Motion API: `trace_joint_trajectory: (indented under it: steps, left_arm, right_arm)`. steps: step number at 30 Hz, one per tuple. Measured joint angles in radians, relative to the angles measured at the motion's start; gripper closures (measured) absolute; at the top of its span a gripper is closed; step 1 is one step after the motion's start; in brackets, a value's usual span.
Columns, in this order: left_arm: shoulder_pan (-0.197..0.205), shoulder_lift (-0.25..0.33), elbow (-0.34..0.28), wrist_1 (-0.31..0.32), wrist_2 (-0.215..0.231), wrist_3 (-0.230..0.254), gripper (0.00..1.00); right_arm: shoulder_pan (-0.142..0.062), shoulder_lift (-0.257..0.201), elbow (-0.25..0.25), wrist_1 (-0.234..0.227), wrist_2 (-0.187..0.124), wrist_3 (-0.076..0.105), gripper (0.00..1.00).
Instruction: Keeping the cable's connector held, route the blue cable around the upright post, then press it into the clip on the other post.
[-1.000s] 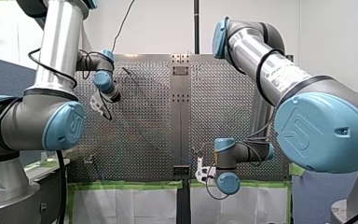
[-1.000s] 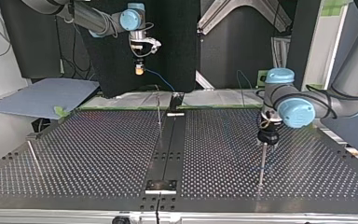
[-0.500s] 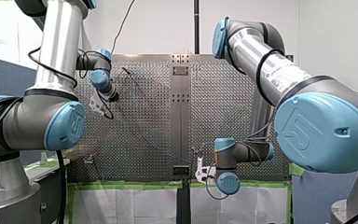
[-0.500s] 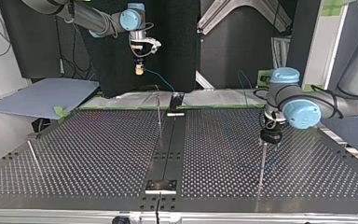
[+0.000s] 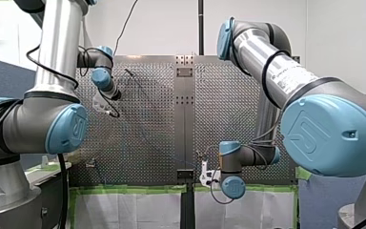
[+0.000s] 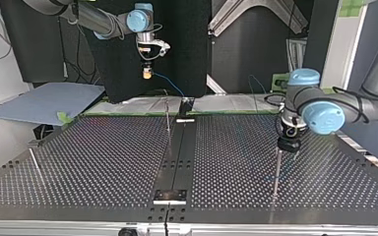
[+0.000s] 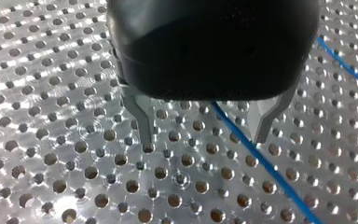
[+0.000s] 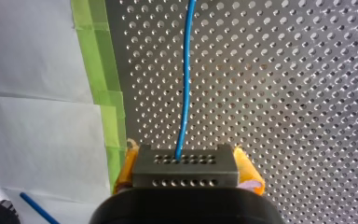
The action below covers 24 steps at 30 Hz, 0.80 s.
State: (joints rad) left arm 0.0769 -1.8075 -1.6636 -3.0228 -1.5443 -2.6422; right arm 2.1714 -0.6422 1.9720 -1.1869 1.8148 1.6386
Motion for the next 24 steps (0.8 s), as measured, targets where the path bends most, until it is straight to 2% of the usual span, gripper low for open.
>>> trace_joint_trajectory:
  steps: [3,8,15,24]
  left_arm:
    - [-0.002,0.013,-0.009,0.000,0.006,-0.030,0.00]
    - [-0.008,0.042,-0.018,-0.001,0.010,-0.039,0.00]
    - [-0.018,0.065,-0.029,-0.014,0.010,-0.015,0.00]
    - [-0.022,0.084,-0.071,-0.014,0.020,0.011,0.00]
  right_arm:
    - [0.000,0.000,0.000,0.000,0.000,0.000,1.00]
    - [0.000,0.000,0.000,-0.001,0.000,0.000,1.00]
    - [0.000,0.000,0.000,-0.003,0.000,0.000,1.00]
    - [0.000,0.000,0.000,-0.006,0.000,0.004,1.00]
